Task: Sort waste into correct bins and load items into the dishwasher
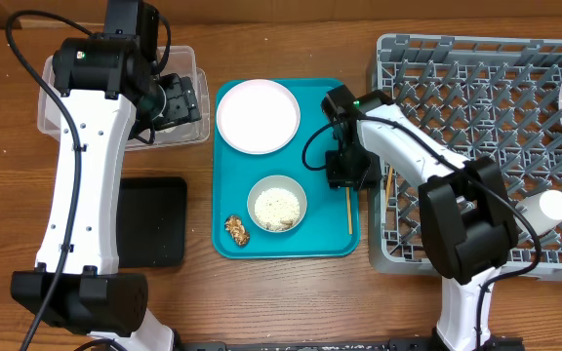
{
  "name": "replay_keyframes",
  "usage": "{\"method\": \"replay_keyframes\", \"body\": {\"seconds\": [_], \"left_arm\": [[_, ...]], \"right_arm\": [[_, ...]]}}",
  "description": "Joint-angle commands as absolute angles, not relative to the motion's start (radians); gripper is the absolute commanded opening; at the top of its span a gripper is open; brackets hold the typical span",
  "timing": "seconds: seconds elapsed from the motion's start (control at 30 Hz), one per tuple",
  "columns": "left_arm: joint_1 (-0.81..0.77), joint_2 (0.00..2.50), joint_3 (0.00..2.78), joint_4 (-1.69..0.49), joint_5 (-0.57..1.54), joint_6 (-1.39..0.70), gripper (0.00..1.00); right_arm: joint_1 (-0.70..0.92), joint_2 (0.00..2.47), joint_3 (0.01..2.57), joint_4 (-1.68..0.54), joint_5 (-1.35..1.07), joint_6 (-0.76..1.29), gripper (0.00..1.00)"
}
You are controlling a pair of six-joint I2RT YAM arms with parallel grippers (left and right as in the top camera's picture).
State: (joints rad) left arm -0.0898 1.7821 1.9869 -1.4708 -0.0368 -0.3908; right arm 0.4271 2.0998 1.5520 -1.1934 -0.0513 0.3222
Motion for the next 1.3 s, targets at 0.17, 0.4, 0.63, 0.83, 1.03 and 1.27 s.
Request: {"method": "replay_keyframes", "body": {"seconds": [0.17,0.4,0.63,0.83,1.03,1.27], "left_arm": [[-0.092,1.765,1.999,-1.472,-0.033,-0.397,0.83],[-0.092,1.765,1.999,-1.472,-0.033,-0.396,0.83],[-0.092,1.765,1.999,-1.472,-0.033,-0.396,0.83],[-0.092,1.765,1.999,-1.472,-0.033,-0.396,0.83],[-0.092,1.765,1.999,-1.472,-0.032,-0.397,0.84],[-0.092,1.765,1.999,-1.476,-0.032,-0.397,0.84]], "right_arm": [[0.433,2.105,1.454,-1.153,-0.045,0.342,0.45],[0.43,2.093,1.515,-1.19,0.008,0.364,0.45],[0.431,2.068,1.567,-1.215,0.007,0.364,0.45],[0.433,2.067,1.567,-1.217,-0.019,0.364,0.45],[0.44,2.049,1.567,-1.216,-0.06,0.343,0.45],[0.49,2.065,1.563,-1.198,-0.062,0.33,0.47]]}}
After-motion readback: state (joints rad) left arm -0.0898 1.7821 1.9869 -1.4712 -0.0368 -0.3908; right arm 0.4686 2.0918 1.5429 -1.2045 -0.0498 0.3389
